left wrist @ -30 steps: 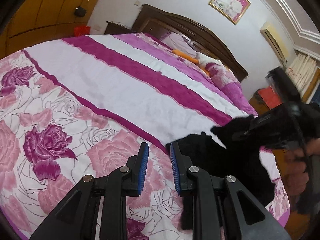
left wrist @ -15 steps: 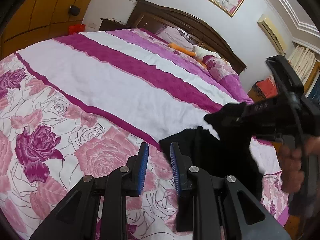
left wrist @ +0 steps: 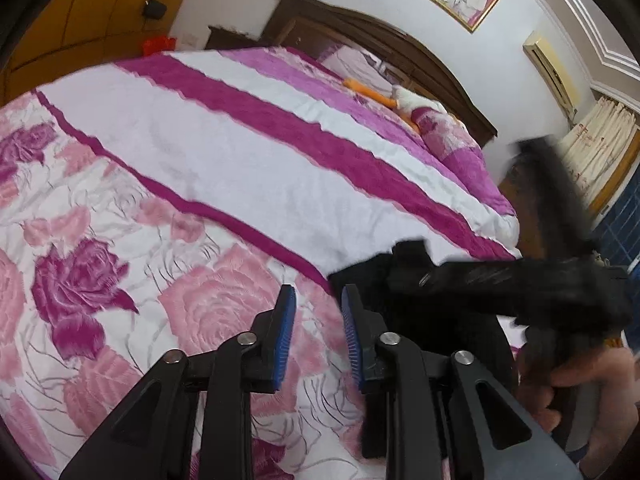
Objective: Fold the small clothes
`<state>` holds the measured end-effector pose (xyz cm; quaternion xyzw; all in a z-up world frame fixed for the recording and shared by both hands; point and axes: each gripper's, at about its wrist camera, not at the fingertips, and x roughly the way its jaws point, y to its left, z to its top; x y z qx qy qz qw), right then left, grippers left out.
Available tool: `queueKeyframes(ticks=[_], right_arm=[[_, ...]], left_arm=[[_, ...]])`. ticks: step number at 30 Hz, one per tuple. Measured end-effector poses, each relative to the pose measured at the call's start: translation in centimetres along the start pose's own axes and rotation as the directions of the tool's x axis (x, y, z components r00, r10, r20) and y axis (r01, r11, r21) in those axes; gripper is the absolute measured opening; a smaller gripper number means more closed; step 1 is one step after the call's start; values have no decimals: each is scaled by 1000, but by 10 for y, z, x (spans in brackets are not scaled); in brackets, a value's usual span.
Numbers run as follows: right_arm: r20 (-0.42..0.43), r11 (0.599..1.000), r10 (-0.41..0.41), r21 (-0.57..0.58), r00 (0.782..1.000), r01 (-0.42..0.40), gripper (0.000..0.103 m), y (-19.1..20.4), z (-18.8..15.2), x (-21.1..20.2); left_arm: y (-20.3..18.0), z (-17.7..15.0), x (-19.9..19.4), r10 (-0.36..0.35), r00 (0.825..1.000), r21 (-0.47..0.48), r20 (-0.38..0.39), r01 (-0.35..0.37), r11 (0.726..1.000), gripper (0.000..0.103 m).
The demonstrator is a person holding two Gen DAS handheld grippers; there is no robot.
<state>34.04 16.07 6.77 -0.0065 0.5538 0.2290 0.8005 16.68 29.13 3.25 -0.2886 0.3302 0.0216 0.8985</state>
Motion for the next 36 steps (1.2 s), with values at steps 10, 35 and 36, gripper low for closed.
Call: queueKeyframes(ticks=[10,35,36], right_arm=[[435,940,-177,-191,883,282,59,-87,-125,-126],[540,975,-106,-106,835,193,62,-145,-221,-55],[530,976,-113,-101,840,195,62,-146,-220,-52]], left_arm=[[-17,-36,2,-265,949,-62,-171,258,964,35],[-44,-41,59,-294,922,-116,-252,273,955,13],[-44,-42,62,-284,922,-119,-263,261,958,14]])
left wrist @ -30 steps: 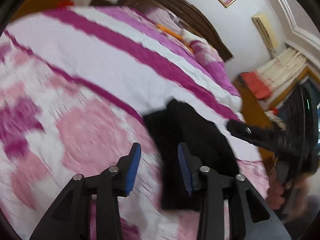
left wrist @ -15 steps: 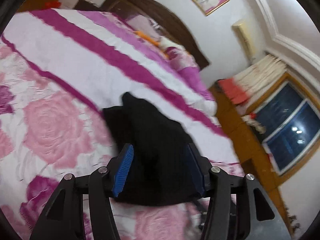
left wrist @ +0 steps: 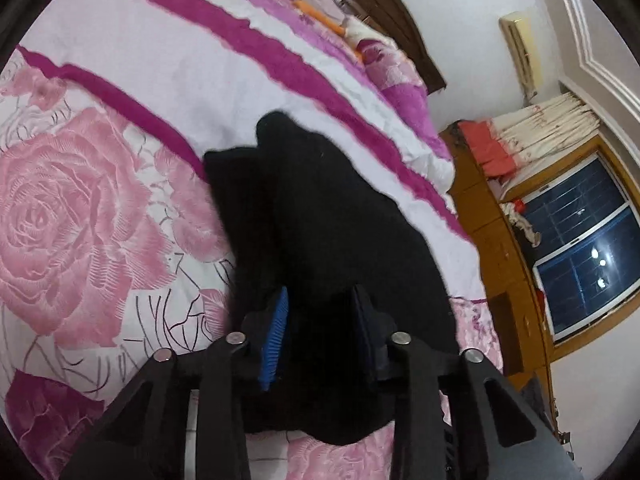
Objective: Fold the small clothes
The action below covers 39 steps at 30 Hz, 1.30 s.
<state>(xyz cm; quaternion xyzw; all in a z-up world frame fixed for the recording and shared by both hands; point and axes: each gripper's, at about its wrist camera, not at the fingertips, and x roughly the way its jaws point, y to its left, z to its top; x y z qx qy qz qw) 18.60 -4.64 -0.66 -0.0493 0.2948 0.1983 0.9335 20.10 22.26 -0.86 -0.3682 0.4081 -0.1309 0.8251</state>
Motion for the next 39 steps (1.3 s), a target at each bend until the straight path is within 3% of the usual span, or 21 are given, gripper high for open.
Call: queueKeyframes(ticks=[3,5,8,12,14,15,16,18,24,26,28,31,34,36,37,38,39], right_arm=[[-11,1000,2,6,1000,-2,62,2,-3,2],[-8,1000,3,7,1000,-3,62,2,-4,2],[-8,1000,3,10,1000,-3,62,3,-4,1],[12,1000,2,5,1000,-2,62,4,1,1],[42,1000,13,12,999,-14,52,3,2,-2],[59,1000,10,19,998,-11,25,1,1,-4],[65,999,-7,38,998,5,15,-1,-2,-5],[50,997,-12,77,999,8,14,-7,-7,-3],[26,998,-61,17,998,60,15,5,-11,3],[26,998,-51,28,998,50,17,3,-9,2],[29,999,-29,43,999,28,26,-1,-5,0],[35,998,-42,49,998,41,48,-2,-2,-2],[50,999,-43,35,998,41,50,2,4,-2],[65,998,-64,7,996,63,50,7,8,-2],[79,997,-77,-18,994,79,50,12,12,-1],[88,996,-81,-33,993,84,50,16,14,-1],[95,995,-81,-48,992,85,48,20,15,0]], left_arm=[[0,0,5,-19,1000,-11,-7,19,1000,14],[-3,1,3,-53,998,3,20,53,999,0],[-9,5,-8,-70,995,44,67,67,997,0],[-11,11,-18,-56,996,85,66,51,995,0],[-4,16,-23,-50,997,81,67,44,996,0],[1,21,-27,-49,996,71,72,44,997,0],[6,25,-29,-55,995,57,79,51,997,0],[17,31,-33,-68,993,27,97,66,997,0],[24,29,-43,33,991,-21,128,-30,999,0],[24,18,-52,18,992,-27,126,-14,1000,0],[21,-3,-65,6,990,-28,142,-2,1000,26],[4,-20,-72,-11,986,36,168,5,999,40],[-17,-31,-59,10,988,112,153,-27,993,45],[-27,-34,-44,66,988,138,141,-86,987,45],[-29,-35,-37,92,986,146,141,-112,983,42],[-31,-34,-30,108,982,152,155,-132,980,26],[-32,-35,-26,115,980,154,163,-140,978,0]])
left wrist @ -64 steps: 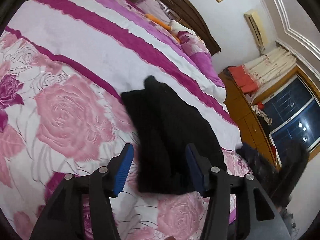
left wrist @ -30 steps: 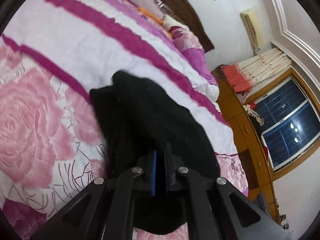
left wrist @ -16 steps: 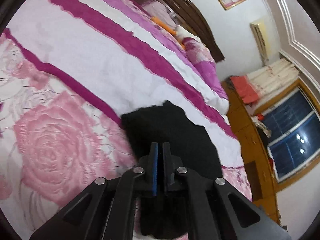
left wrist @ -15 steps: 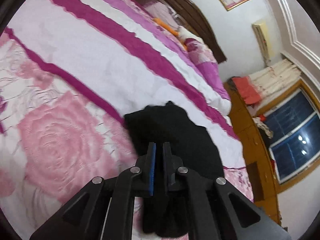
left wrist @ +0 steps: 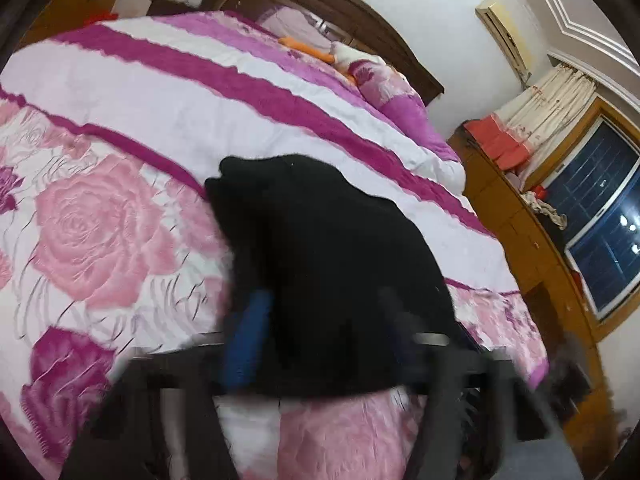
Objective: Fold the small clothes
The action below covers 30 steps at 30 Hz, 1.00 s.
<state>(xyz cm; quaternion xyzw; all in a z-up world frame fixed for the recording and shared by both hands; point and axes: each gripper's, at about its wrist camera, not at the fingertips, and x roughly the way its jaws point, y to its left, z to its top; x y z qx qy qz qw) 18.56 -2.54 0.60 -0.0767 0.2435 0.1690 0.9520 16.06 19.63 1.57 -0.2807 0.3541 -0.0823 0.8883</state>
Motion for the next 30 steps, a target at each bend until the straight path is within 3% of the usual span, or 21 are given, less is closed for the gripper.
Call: queueKeyframes(ticks=[1,2,4,8,12,15,20,23,24,25,26,30], right_arm=[[4,1000,0,-15,1000,1,22,3,0,0],[7,999,-10,-31,1000,11,14,6,0,0],[29,998,-48,-40,998,49,11,9,1,-6],[26,998,-45,-47,999,47,9,13,2,-15],[-29,995,-78,-61,997,76,9,15,-11,-6],[-54,998,-59,-42,997,57,13,11,-12,-5],[-81,999,49,24,995,-47,17,-9,-17,-26],[-75,985,143,104,987,-135,22,-29,-12,-45],[-69,981,162,118,984,-153,33,-34,-9,-50],[-46,976,184,127,982,-177,47,-39,-3,-56],[-17,974,191,129,981,-187,50,-42,2,-61],[82,969,221,96,972,-229,50,-43,31,-67]], left_arm=[[0,0,6,19,1000,1,-18,-19,1000,0],[1,0,8,17,1000,-6,-21,-17,1000,0],[7,1,1,4,1000,-42,8,-4,999,0],[20,3,-16,1,999,-54,42,2,999,0],[27,-7,3,52,998,-38,-22,-53,998,0],[24,-12,10,81,996,-11,-27,-81,997,0],[19,-11,-14,49,998,-28,-33,-50,998,1],[18,-14,-42,50,998,-48,-30,-52,998,27],[14,-13,-51,39,999,-39,-5,-39,998,36],[10,-10,-55,36,999,-27,9,-36,999,39],[4,-6,-57,43,999,-11,18,-43,999,39],[-24,16,-60,129,987,70,93,-136,988,39]])
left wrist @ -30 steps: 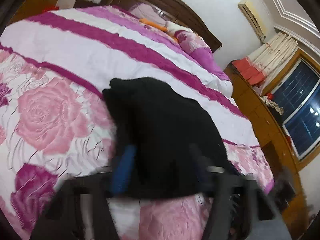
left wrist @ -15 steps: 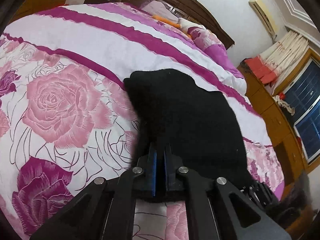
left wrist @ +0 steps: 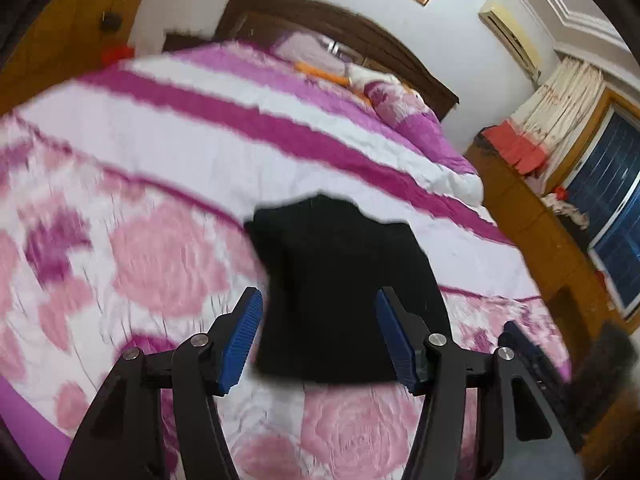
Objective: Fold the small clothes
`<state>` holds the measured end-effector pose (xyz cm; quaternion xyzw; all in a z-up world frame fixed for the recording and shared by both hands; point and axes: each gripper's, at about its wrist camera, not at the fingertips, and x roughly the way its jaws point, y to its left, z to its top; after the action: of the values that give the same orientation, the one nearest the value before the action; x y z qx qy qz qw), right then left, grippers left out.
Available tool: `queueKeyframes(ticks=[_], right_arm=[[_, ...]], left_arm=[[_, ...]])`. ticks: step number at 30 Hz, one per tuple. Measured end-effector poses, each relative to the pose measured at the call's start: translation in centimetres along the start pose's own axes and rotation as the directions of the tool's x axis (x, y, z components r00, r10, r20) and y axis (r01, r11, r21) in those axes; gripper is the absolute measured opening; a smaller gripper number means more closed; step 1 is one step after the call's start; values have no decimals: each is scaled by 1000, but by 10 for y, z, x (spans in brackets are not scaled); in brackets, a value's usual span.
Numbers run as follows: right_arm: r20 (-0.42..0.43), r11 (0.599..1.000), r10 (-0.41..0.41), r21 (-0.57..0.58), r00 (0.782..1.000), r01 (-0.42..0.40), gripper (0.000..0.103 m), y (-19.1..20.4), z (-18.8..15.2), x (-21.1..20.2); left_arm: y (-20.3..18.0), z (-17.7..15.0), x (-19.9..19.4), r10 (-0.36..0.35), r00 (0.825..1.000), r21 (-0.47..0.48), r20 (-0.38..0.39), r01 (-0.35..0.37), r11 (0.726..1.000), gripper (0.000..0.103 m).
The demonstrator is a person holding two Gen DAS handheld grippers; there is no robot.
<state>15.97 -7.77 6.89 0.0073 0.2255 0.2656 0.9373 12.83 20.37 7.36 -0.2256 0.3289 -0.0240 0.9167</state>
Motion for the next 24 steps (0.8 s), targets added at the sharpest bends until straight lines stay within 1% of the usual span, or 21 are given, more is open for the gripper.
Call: queueKeyframes(ticks=[1,2,3,4,5,6,7,8,9,10,11,12,14,16,17,18,20,24], right_arm=[[10,1000,11,-11,1000,-11,43,1,6,4],[18,999,22,-23,1000,-22,33,2,11,11],[8,999,26,-31,1000,-26,11,2,15,23],[-24,999,18,-26,1000,-19,3,1,17,38],[-48,1000,19,-12,999,-19,3,-1,17,50],[-63,1000,30,4,998,-30,1,-3,16,59],[-77,999,45,19,996,-43,0,-4,14,67],[-94,998,54,32,994,-52,0,-5,11,77],[-104,998,57,35,993,-54,0,-6,8,83],[-116,998,56,35,992,-52,0,-5,5,89],[-122,998,54,31,991,-50,0,-6,1,91],[-135,999,47,19,990,-45,0,-5,-2,95],[-172,1000,31,6,985,-31,0,-6,-9,105],[-205,999,40,40,978,-32,0,-11,-21,119],[-232,997,64,67,971,-49,0,-15,-28,127],[-237,995,80,82,968,-63,0,-17,-31,130],[-239,993,88,95,967,-67,0,-19,-27,128],[-179,984,122,152,976,-95,0,-24,-20,104]], left_arm=[[-7,6,3,9,1000,20,20,-9,1000,39],[-12,9,5,12,999,34,37,-14,999,39],[-20,12,10,13,998,56,63,-16,998,39],[-30,14,17,12,996,89,87,-20,996,34],[-40,15,27,11,996,133,94,-23,991,26],[-44,14,34,14,996,156,91,-28,987,3],[-53,11,48,37,997,196,71,-51,979,0],[-56,7,58,48,997,217,55,-59,974,0],[-58,4,64,42,998,229,44,-51,972,0],[-58,-2,73,17,1000,239,25,-23,971,0],[-57,-7,83,13,1000,240,2,-13,971,0],[-55,-11,90,27,999,240,-20,-21,970,0],[-47,-21,113,73,993,235,-89,-51,971,0],[-37,-31,129,90,986,218,-139,-58,974,0],[-32,-34,134,89,985,211,-144,-58,976,0],[-32,-35,133,86,987,214,-136,-56,975,0],[-32,-34,130,85,988,217,-129,-56,975,0],[-33,-35,117,96,990,210,-104,-73,975,0]])
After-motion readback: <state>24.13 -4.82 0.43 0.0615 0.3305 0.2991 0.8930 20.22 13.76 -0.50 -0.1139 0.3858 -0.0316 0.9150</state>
